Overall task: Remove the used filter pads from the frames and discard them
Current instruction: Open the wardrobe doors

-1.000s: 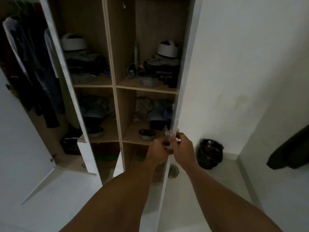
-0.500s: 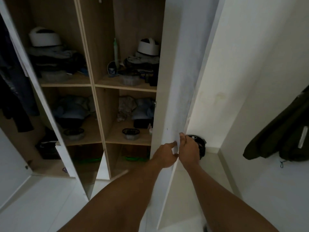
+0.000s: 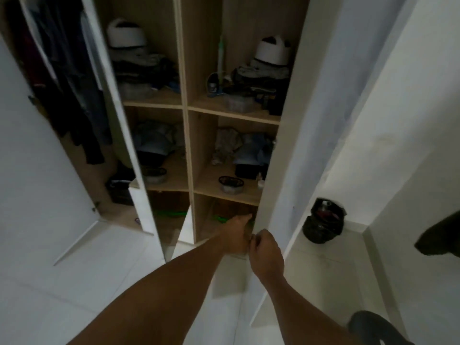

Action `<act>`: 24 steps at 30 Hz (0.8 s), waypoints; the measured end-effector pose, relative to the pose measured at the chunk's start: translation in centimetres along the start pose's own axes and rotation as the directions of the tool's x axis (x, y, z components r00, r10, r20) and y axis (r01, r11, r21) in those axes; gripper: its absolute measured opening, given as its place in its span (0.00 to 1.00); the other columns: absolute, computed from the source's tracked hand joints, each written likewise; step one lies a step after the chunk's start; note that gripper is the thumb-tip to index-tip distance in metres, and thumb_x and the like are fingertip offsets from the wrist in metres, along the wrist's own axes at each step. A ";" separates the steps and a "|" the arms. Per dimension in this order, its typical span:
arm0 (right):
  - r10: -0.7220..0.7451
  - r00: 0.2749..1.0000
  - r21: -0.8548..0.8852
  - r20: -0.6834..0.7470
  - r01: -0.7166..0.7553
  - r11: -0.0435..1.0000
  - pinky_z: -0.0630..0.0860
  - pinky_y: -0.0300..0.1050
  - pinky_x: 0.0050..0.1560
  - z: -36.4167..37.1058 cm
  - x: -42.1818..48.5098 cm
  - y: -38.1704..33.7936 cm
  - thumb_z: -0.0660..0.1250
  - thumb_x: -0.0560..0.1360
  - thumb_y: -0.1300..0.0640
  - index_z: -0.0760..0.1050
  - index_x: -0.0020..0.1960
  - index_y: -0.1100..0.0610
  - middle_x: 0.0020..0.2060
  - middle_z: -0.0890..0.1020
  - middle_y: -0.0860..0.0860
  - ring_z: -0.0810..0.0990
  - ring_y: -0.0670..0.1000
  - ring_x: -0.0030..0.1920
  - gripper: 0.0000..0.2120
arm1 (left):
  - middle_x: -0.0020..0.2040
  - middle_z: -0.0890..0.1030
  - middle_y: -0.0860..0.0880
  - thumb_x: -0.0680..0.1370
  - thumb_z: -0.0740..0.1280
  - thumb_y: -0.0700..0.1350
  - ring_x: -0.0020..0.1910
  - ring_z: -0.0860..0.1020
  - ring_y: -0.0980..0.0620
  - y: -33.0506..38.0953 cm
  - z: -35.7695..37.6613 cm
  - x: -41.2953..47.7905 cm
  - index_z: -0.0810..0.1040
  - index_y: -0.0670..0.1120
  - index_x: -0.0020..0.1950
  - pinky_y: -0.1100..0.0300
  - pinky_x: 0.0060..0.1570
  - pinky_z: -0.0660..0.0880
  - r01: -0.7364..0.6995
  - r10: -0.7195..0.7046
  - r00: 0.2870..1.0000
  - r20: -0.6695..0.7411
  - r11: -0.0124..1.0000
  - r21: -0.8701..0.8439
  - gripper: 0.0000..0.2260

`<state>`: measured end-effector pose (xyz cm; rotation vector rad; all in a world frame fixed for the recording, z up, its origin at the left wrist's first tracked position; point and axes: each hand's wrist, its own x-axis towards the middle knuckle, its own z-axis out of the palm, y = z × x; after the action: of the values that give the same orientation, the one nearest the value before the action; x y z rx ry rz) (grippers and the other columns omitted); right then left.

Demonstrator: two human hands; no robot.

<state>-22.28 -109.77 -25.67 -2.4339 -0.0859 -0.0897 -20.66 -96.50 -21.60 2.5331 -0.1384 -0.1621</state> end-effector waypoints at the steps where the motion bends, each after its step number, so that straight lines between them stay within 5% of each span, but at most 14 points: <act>1: -0.036 0.999 -0.024 0.031 0.037 0.999 0.77 0.49 0.46 0.7 0.2 -1.3 0.59 0.80 0.49 0.73 0.50 0.53 0.42 0.79 0.49 0.80 0.52 0.43 0.09 | 0.73 0.70 0.45 0.79 0.64 0.49 0.71 0.69 0.44 -1.2 -0.5 -0.8 0.64 0.46 0.77 0.54 0.70 0.67 0.027 -0.027 1.000 0.000 0.999 0.023 0.27; 4: -0.198 0.975 -0.094 0.101 0.207 0.974 0.76 0.42 0.44 4.2 0.7 -6.5 0.59 0.81 0.48 0.75 0.51 0.54 0.43 0.80 0.50 0.80 0.50 0.45 0.11 | 0.58 0.81 0.47 0.79 0.60 0.53 0.57 0.80 0.45 -6.6 -2.9 -3.5 0.78 0.48 0.63 0.49 0.56 0.78 0.174 -0.168 0.982 -0.083 0.983 0.062 0.17; 7: -0.305 0.930 -0.064 0.207 0.324 0.944 0.70 0.34 0.40 7.8 0.2 -11.7 0.59 0.81 0.49 0.75 0.52 0.52 0.44 0.80 0.48 0.78 0.46 0.44 0.08 | 0.49 0.83 0.49 0.79 0.62 0.52 0.49 0.82 0.48 -11.8 -5.6 -6.6 0.81 0.48 0.52 0.52 0.51 0.80 0.334 -0.311 0.935 -0.172 0.935 0.120 0.11; 16: -0.443 0.818 0.062 0.366 0.454 0.889 0.77 0.37 0.56 22.0 -0.8 -24.4 0.57 0.83 0.52 0.73 0.59 0.53 0.55 0.80 0.49 0.80 0.47 0.57 0.10 | 0.60 0.80 0.51 0.80 0.63 0.53 0.57 0.78 0.50 -29.1 -13.6 -12.8 0.76 0.53 0.63 0.57 0.53 0.76 0.599 -0.561 0.787 -0.258 0.795 0.099 0.13; 24: -0.349 0.857 0.011 0.379 0.373 0.928 0.74 0.33 0.55 31.5 3.4 -32.5 0.57 0.83 0.54 0.74 0.61 0.55 0.55 0.80 0.50 0.80 0.46 0.56 0.11 | 0.60 0.80 0.51 0.80 0.63 0.52 0.56 0.79 0.50 -41.4 -21.8 -11.9 0.76 0.52 0.64 0.57 0.54 0.76 0.587 -0.557 0.802 -0.218 0.803 0.107 0.14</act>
<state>-20.34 -64.51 -28.33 -2.4386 -0.7266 0.2129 -26.59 -48.78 -26.29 2.6672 0.7319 -0.1649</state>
